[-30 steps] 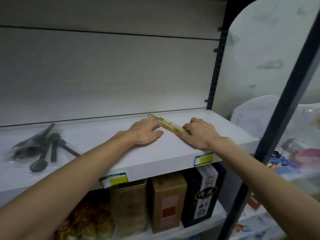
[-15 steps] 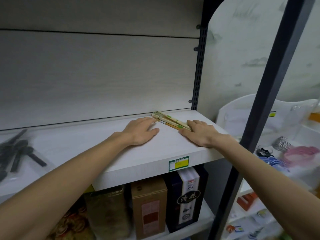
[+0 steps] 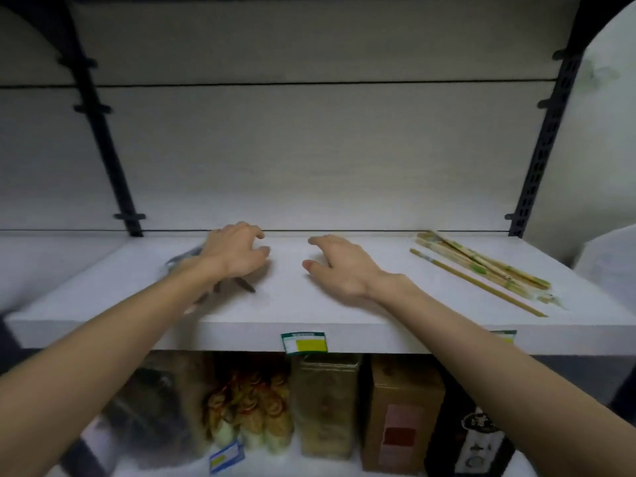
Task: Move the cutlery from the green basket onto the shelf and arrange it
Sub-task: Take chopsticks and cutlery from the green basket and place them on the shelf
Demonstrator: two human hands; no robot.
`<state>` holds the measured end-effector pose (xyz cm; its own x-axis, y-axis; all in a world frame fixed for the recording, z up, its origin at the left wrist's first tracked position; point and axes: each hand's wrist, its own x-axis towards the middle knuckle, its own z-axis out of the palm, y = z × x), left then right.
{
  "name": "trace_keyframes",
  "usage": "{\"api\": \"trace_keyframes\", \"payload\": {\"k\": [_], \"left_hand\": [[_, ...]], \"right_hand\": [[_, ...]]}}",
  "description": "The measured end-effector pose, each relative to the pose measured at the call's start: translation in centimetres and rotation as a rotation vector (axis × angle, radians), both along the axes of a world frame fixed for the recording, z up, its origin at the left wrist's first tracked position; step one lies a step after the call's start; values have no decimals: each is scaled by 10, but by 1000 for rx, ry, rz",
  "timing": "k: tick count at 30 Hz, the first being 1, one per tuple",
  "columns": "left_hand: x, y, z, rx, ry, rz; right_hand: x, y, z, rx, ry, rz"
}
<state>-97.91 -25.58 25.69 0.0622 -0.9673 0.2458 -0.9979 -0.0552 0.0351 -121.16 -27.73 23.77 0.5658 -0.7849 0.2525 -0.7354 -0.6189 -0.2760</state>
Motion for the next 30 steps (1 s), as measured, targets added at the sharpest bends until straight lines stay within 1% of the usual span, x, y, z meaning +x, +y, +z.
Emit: {"api": "trace_keyframes", "payload": {"k": [2,4,7,8,10,12,14,17,18,19,21,22,24,26,27,30], "left_hand": [[45,17,8,-12,1,96],[83,33,9,-9,54,131],[117,54,-7,106,194,53],[124,58,-14,136,210,29],[134,62,-23,124,218,16],[137,64,-28,48,230,8],[135,66,-28,-35,245,7],[130,66,-30,-126,260,-28],[128,64,-32,-111,272,-55],[127,62,-33,-54,279,-94],[123,57,-37,87,283,-186],[121,57,-37,106,286,-215],[119,58,-37,35,319,-234],[117,62,-34,-53,390,-218],[116,66,-31,-68,409,-210],[114,82,-26,-147,340,-219]], "right_hand": [[40,11,1,75,-90,87],[78,25,1,130,-96,171],[121,37,-5,84,34,218],[129,38,-7,91,78,199],[138,37,-13,104,137,139],[142,36,-18,91,146,65],[145,38,-18,84,93,13],[149,43,-17,116,-10,-8],[151,45,-17,141,-32,-15],[154,45,-16,164,-32,-28],[160,44,-17,180,21,-53],[163,43,-17,181,45,-64],[167,42,-17,188,52,-81],[168,43,-16,184,11,-93],[167,45,-15,169,-20,-93],[158,56,-9,32,-84,-125]]}}
